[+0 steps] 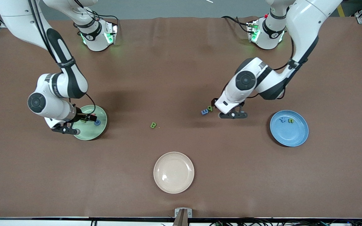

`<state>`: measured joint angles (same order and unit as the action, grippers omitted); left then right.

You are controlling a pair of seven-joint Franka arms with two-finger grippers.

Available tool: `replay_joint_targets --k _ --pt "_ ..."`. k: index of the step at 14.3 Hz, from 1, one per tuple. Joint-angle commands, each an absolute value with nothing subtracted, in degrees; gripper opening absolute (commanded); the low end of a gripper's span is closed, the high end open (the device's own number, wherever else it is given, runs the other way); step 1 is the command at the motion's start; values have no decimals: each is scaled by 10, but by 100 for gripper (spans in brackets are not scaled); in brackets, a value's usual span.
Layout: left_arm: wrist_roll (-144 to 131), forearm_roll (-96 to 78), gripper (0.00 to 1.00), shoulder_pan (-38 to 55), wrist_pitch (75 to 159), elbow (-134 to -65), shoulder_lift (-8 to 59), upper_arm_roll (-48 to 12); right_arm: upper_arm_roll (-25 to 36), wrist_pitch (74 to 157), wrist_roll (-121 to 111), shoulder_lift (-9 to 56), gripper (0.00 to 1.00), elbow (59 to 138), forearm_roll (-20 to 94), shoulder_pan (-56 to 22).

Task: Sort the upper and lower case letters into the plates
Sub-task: 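Release the Z on the green plate, then reach both grippers to letters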

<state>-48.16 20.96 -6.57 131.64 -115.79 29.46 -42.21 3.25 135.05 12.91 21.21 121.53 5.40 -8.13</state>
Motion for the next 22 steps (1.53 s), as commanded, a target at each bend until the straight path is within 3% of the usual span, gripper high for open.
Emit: replay_joint_targets --k 1,4,9,17,22 --pt "-571 261 100 -32 1314 -1122 338 -420 34 1340 259 204 100 1201 54 -152" --pt "-613 288 100 -8 1315 -1115 362 -419 34 1341 356 213 100 1163 54 -213" --pt "-662 313 100 -8 1341 -1123 393 -415 34 1346 504 296 100 1072 54 -293" --pt "-665 314 100 -14 1341 -1136 403 -412 34 1356 590 387 100 973 53 -343" --pt "-665 315 100 -12 1341 -1141 405 -401 34 1389 590 403 74 974 54 -352"
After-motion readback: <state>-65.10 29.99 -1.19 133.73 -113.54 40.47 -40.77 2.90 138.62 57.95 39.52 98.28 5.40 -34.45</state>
